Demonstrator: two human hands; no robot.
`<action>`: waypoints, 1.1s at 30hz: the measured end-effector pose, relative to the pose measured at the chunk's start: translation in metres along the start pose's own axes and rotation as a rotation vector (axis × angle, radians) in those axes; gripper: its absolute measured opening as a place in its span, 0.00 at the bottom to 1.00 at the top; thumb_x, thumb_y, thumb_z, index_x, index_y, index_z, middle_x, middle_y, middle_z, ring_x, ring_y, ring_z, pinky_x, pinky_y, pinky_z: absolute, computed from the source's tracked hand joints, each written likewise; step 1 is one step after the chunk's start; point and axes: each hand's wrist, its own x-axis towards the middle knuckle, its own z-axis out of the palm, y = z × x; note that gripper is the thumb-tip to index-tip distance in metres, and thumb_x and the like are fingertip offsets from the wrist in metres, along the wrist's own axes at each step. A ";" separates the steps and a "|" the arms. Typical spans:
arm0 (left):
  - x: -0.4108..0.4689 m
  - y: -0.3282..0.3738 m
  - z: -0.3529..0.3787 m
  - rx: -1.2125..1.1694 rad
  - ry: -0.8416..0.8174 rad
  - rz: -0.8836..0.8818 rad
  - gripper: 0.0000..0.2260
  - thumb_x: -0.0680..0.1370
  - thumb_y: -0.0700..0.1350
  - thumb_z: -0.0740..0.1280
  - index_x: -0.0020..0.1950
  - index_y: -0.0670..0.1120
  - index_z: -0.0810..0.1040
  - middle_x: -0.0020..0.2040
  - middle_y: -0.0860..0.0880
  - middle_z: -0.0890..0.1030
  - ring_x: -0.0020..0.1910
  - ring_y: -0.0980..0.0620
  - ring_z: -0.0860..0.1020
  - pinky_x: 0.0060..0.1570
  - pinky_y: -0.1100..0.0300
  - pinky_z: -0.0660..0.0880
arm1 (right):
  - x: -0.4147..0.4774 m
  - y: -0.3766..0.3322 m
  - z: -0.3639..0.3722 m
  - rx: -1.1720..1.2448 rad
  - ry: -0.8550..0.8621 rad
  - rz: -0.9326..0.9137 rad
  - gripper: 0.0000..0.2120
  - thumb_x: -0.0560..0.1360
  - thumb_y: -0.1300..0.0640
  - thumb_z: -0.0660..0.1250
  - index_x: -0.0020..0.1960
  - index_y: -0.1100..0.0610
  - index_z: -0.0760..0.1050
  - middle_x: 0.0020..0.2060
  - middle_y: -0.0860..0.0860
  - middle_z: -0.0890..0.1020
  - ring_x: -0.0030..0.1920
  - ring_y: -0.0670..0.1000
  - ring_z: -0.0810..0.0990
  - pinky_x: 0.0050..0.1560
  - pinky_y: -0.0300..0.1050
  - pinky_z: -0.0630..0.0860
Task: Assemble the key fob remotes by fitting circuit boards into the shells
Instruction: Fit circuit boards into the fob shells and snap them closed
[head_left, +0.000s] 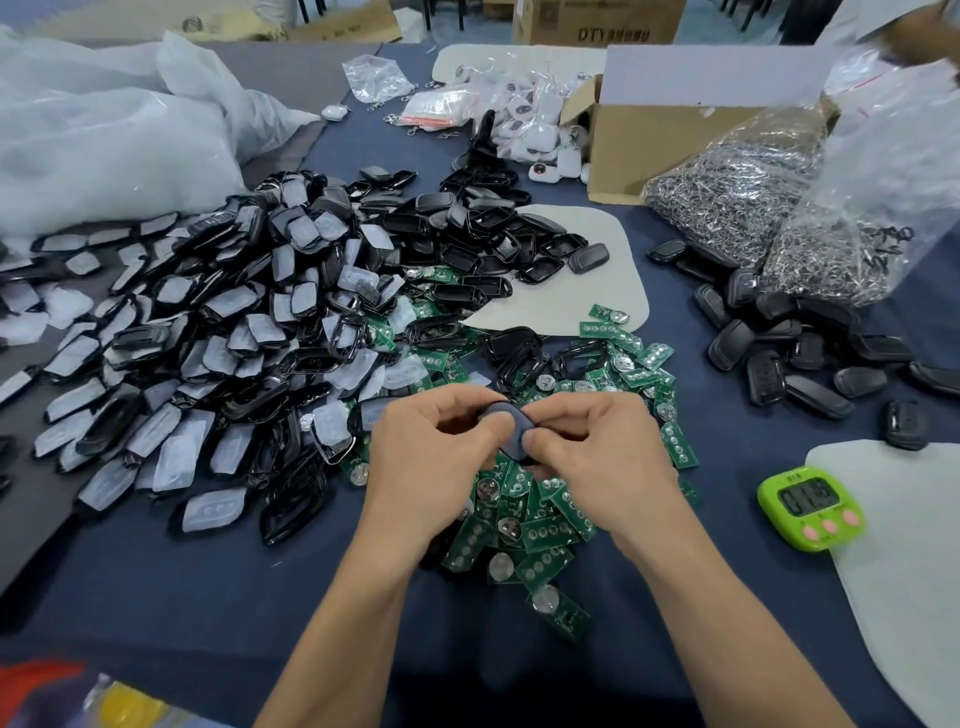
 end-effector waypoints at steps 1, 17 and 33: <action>0.001 0.000 0.000 -0.009 -0.005 -0.005 0.09 0.72 0.44 0.78 0.42 0.60 0.88 0.36 0.52 0.87 0.31 0.54 0.85 0.34 0.56 0.84 | 0.000 0.000 0.001 -0.008 0.001 -0.003 0.10 0.75 0.67 0.74 0.46 0.52 0.87 0.37 0.47 0.88 0.35 0.54 0.88 0.43 0.57 0.86; 0.008 0.012 -0.016 -0.098 -0.248 0.015 0.16 0.74 0.32 0.77 0.50 0.54 0.89 0.46 0.50 0.89 0.44 0.57 0.84 0.46 0.64 0.80 | 0.001 0.019 -0.010 0.864 -0.587 0.276 0.27 0.68 0.57 0.82 0.60 0.66 0.75 0.50 0.65 0.84 0.47 0.60 0.87 0.48 0.50 0.85; 0.044 0.014 -0.020 0.917 -0.240 -0.026 0.05 0.75 0.52 0.76 0.47 0.63 0.86 0.39 0.64 0.81 0.36 0.65 0.76 0.32 0.66 0.66 | 0.008 0.022 -0.006 0.959 -0.209 0.384 0.19 0.67 0.63 0.73 0.58 0.60 0.83 0.54 0.58 0.87 0.47 0.50 0.87 0.49 0.45 0.85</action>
